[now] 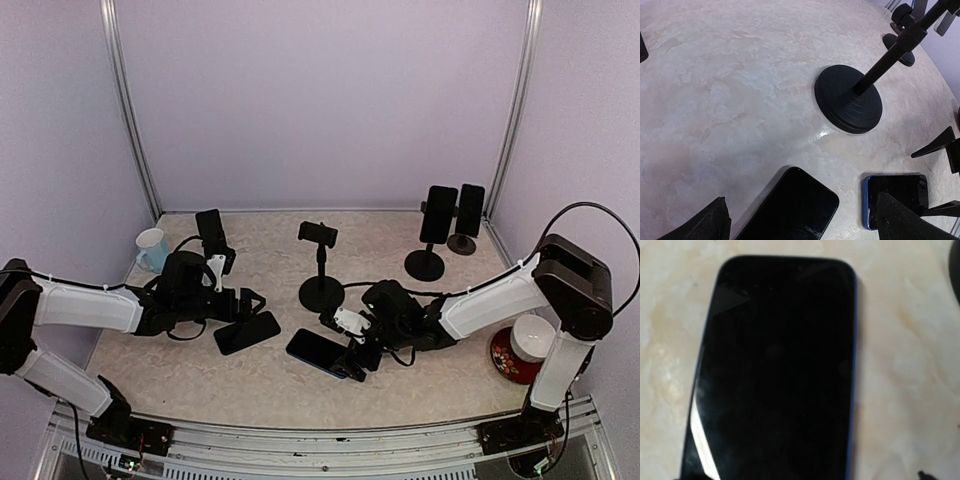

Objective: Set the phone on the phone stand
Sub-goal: Adjust the phone at the center of the board.

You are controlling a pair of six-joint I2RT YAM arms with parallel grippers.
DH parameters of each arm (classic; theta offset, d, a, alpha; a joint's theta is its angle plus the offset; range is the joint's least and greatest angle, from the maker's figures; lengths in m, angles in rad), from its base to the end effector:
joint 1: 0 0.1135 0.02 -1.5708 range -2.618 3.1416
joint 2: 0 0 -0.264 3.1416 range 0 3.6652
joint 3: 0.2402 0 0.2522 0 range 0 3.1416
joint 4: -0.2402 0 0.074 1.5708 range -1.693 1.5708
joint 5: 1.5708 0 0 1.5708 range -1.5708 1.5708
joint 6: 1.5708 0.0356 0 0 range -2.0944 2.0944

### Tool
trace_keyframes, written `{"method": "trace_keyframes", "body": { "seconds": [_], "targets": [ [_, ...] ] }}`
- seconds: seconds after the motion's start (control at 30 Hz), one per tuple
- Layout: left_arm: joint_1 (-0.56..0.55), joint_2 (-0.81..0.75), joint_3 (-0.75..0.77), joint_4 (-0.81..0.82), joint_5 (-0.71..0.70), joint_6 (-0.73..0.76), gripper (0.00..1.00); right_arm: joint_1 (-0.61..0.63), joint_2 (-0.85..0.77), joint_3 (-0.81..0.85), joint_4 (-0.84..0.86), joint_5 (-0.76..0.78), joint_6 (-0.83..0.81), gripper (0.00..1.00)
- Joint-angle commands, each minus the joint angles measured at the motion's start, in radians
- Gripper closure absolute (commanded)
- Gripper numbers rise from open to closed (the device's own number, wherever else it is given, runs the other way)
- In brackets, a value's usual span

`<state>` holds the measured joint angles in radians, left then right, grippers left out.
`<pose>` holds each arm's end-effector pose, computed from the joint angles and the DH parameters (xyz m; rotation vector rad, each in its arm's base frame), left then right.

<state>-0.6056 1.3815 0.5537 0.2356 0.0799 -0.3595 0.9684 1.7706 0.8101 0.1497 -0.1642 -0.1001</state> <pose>0.2212 -0.1566 0.1719 0.3210 2.2088 -0.6304 0.1862 0.2811 0.1268 -1.3183 2.0699 0.5952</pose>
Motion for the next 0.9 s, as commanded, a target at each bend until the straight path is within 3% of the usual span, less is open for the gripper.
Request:
{"method": "trace_keyframes", "body": {
  "seconds": [0.0,0.5,0.87],
  "targets": [
    [0.005,0.001,-0.014,0.042,0.019,-0.004,0.01,0.017,0.036,0.034,-0.028,-0.018,-0.015,0.0],
    [0.003,0.02,-0.02,0.062,0.025,-0.037,0.01,0.04,0.082,0.067,-0.048,-0.077,-0.01,0.0],
    [-0.003,0.024,-0.02,0.066,0.026,-0.043,0.01,0.06,0.142,0.109,-0.106,0.044,-0.016,0.0]
  ]
}}
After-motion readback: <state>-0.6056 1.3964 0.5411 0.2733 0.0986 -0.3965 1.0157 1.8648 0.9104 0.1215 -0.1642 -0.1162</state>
